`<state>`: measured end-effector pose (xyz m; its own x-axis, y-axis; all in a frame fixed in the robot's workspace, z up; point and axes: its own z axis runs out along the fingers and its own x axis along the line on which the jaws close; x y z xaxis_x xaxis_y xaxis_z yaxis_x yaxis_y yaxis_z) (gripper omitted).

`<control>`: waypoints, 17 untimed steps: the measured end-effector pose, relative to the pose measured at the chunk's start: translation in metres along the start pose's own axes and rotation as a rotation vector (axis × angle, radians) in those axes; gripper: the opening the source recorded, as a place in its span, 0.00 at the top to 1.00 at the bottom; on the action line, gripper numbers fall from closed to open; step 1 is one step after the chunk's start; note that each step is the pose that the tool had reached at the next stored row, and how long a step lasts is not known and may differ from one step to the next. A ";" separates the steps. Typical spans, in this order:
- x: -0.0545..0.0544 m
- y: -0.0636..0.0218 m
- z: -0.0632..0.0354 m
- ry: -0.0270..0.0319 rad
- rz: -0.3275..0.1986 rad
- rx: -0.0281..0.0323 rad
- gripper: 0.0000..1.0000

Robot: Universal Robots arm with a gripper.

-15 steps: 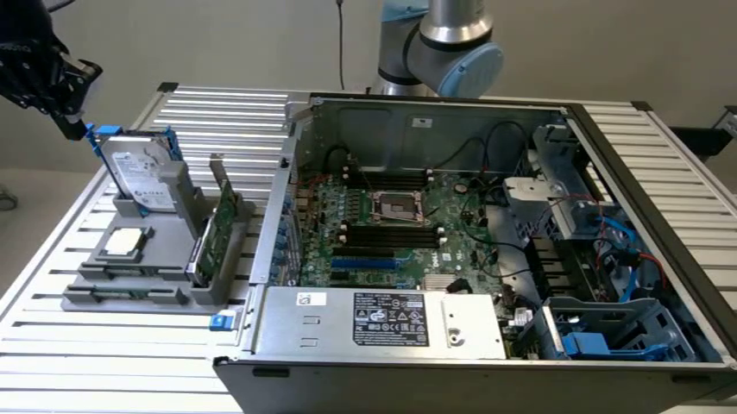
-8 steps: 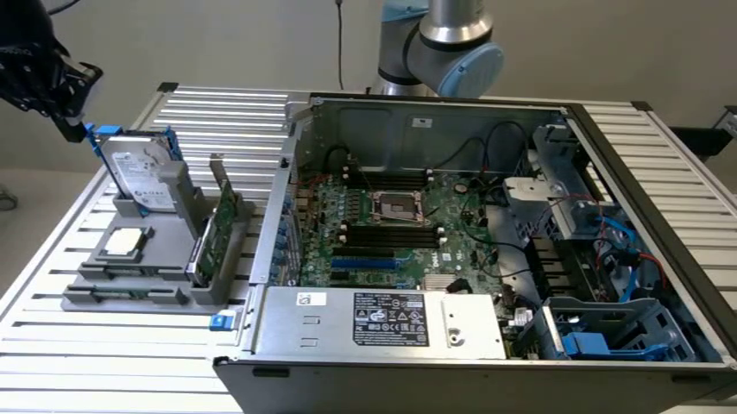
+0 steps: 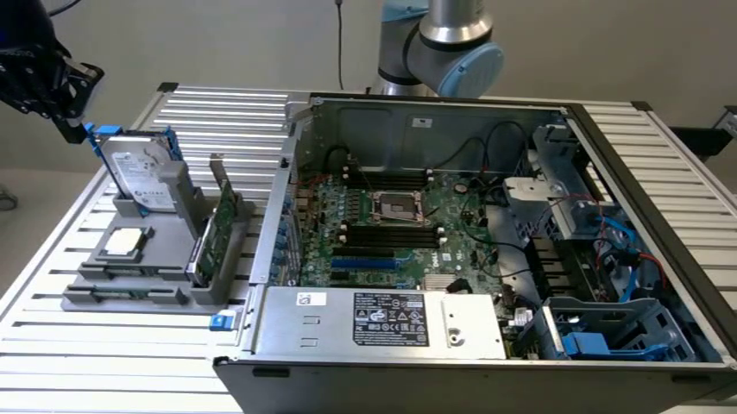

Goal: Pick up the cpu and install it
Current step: 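Pick up the cpu and move it towards the insertion slot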

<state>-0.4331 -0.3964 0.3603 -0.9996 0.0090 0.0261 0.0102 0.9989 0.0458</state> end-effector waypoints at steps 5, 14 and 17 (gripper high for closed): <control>0.000 0.0000 0.0000 0.0000 0.000 0.0000 0.89; 0.000 0.0000 0.0000 0.0000 0.000 0.0000 0.83; 0.000 0.0000 0.0000 0.0000 0.000 0.0000 0.64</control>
<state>-0.4331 -0.3964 0.3602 -0.9996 0.0090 0.0261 0.0102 0.9989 0.0458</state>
